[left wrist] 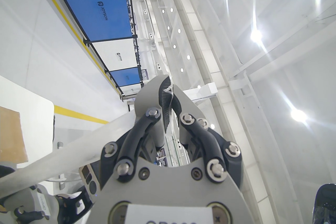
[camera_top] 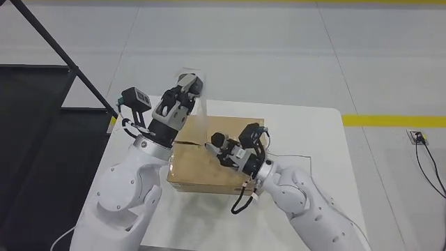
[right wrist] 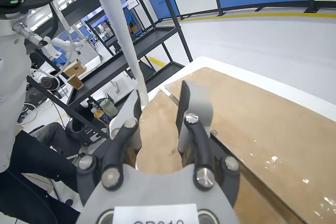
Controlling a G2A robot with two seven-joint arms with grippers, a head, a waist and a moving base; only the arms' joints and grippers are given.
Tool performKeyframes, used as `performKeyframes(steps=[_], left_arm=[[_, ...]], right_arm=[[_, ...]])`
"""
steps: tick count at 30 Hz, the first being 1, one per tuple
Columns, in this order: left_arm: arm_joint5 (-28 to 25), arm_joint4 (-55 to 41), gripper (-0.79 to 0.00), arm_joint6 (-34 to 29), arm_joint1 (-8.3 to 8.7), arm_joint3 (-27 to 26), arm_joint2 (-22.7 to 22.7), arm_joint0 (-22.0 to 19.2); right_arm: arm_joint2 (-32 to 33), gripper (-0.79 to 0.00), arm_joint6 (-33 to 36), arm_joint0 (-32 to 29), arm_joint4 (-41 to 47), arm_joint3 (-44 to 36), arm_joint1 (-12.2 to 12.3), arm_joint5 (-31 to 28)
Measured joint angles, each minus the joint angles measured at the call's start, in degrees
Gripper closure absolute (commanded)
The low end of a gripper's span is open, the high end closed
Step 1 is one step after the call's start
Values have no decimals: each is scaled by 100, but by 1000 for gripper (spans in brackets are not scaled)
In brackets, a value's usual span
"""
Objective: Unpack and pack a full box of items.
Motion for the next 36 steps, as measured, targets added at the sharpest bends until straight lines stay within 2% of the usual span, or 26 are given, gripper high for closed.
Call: performKeyframes(steps=[1,2,23,25,27,28,30,32,36], left_arm=[[0,-4,0,0,-5,4,-7,-1],[2,-8,0,-2,-10,12,-17,-2],[19,-57,0,-116,-125,173,0,-124],[19,-97,0,-125,-137,182,12,-130],[21,-140,0,-126,-151,189,24,-135],[18,-148,0,-122,-157,192,28,-135],[7,-161,0,-120,-169,197,35,-134],[0,-192,0,-116,-182,192,36,-128],[-7,-234,0,-109,-202,161,29,-108]], right_arm=[[-13,-748,18,28,25,29,-11,-11],[-30,-785,37,61,49,62,-24,-20],[-34,-785,-37,220,53,247,-157,-30],[-36,-690,-79,232,67,273,-171,-40],[-44,-517,-145,245,68,305,-190,-42],[-47,-468,-179,250,71,320,-198,-41],[-56,-388,-243,266,75,359,-218,-39],[-70,-357,-250,293,96,404,-238,-50],[-84,-172,-225,343,160,482,-271,-74]])
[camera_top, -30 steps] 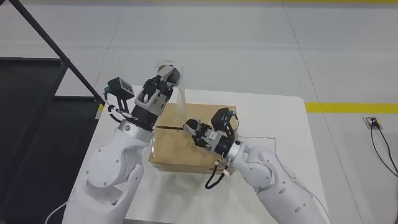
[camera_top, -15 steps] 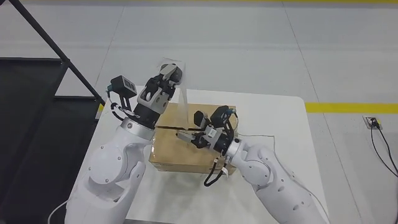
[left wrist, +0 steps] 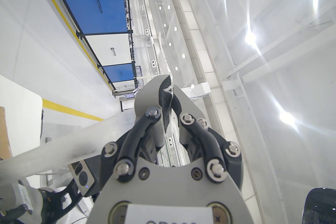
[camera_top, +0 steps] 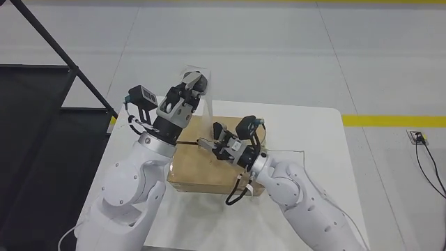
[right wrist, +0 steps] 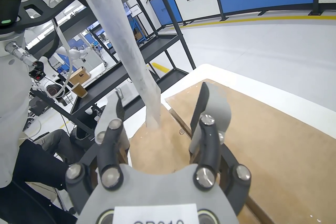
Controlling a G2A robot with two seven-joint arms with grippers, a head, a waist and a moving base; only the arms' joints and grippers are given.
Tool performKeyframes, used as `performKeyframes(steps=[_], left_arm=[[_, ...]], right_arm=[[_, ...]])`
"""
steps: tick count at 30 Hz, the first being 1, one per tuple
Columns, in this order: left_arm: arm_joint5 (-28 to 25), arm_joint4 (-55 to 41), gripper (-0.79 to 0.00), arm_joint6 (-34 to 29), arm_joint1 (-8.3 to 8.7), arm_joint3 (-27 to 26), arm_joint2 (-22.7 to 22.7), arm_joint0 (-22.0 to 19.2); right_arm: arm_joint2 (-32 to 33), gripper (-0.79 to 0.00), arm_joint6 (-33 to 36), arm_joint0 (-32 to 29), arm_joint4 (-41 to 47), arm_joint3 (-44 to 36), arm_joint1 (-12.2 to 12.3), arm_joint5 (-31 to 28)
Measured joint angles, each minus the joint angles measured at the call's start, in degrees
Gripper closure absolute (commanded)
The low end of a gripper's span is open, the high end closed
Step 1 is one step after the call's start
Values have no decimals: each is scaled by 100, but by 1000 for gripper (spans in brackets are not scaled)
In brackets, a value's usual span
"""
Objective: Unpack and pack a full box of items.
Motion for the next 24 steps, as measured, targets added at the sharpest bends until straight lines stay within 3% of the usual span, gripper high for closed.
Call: performKeyframes(steps=[2,9,15,16,18,19,20,21,24], left_arm=[[1,0,0,-2,-9,-9,-7,12],[-35,58,0,85,-34,34,-74,87],[-34,60,-15,121,-55,77,-131,150],[-32,60,-197,126,-59,85,-136,153],[-28,57,-391,130,-68,99,-145,158],[-26,59,-610,133,-71,102,-149,160],[-25,65,-730,135,-76,103,-156,163],[-25,66,-779,135,-79,102,-165,166],[-27,58,-785,143,-87,91,-216,185]], right_arm=[[10,-6,-38,2,18,37,-13,-16],[175,0,-167,-135,-24,-35,1,-113],[326,0,557,-207,-121,-369,69,-123],[351,0,742,-199,-66,-413,81,-147],[429,0,1154,-166,81,-521,109,-183],[464,0,1318,-159,128,-573,122,-182],[514,0,1508,-157,176,-658,138,-162],[556,0,1619,-164,190,-732,151,-130],[688,0,1919,-226,149,-1020,194,15]])
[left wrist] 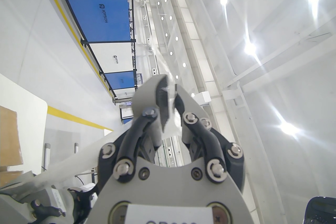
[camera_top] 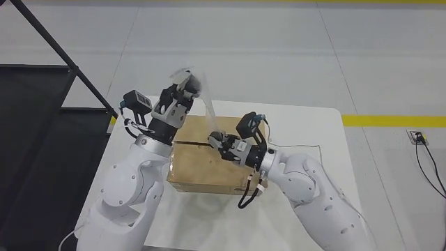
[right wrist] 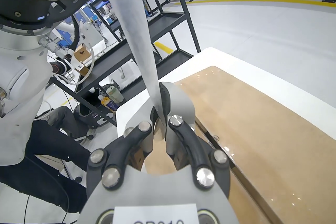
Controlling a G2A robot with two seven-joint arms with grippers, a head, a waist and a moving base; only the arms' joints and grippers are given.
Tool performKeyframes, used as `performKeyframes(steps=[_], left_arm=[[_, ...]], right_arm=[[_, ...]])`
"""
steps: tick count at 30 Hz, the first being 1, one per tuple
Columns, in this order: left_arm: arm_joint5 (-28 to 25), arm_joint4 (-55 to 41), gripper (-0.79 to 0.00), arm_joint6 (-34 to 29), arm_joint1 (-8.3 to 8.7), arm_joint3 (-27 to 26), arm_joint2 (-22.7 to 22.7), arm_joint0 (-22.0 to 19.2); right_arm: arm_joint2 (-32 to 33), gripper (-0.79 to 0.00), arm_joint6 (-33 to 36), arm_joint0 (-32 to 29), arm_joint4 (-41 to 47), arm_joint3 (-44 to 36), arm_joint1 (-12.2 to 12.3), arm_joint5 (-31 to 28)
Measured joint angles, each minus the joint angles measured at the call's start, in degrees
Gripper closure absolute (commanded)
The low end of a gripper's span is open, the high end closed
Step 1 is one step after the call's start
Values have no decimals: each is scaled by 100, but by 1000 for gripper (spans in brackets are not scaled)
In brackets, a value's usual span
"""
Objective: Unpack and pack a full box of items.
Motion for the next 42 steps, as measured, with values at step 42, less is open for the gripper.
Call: performKeyframes(steps=[42], left_arm=[[-136,-194,-785,-223,38,64,-1335,932]], right_arm=[[-226,0,6266,1797,-817,-1674,256,3607]])
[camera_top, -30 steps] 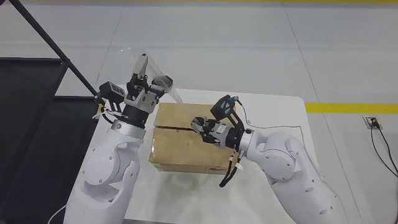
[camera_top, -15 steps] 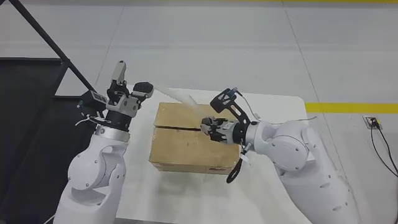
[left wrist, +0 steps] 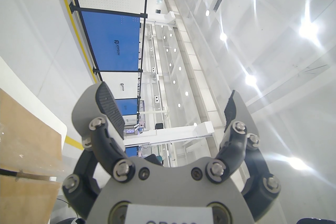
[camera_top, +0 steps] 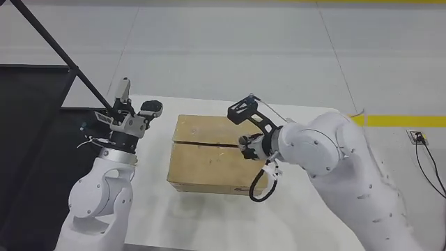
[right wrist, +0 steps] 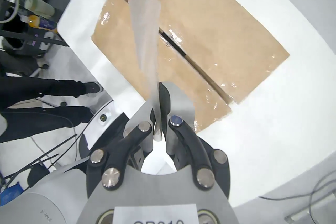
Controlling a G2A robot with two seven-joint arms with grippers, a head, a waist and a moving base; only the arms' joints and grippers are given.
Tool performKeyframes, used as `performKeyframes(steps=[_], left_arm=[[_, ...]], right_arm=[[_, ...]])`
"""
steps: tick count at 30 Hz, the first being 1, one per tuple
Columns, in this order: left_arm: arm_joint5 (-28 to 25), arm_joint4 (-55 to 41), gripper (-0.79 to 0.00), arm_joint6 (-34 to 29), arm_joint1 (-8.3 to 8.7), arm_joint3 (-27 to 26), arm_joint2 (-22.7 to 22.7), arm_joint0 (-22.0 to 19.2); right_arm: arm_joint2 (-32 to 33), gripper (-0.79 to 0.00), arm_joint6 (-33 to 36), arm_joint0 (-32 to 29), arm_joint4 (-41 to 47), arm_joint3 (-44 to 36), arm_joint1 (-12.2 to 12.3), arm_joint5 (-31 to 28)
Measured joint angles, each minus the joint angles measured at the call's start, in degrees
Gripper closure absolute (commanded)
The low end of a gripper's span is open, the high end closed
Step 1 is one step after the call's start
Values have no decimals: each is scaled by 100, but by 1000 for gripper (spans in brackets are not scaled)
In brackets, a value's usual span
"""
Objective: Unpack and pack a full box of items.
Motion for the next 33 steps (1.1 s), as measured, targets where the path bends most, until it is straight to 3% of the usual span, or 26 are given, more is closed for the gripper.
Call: performKeyframes(steps=[5,14,27,33], left_arm=[[-152,21,-785,-81,-1,-45,-29,115],[-812,-58,-785,348,-37,-174,-231,597],[-593,-217,-785,-487,-25,-308,-89,814],[-340,-128,-785,-944,5,-399,-40,1098]], right_arm=[[-90,0,9,80,-216,-97,-9,88],[-95,0,-75,31,-209,-128,-7,47],[-128,0,58,582,-97,-680,-22,520],[-58,0,-321,627,58,-723,-52,753]])
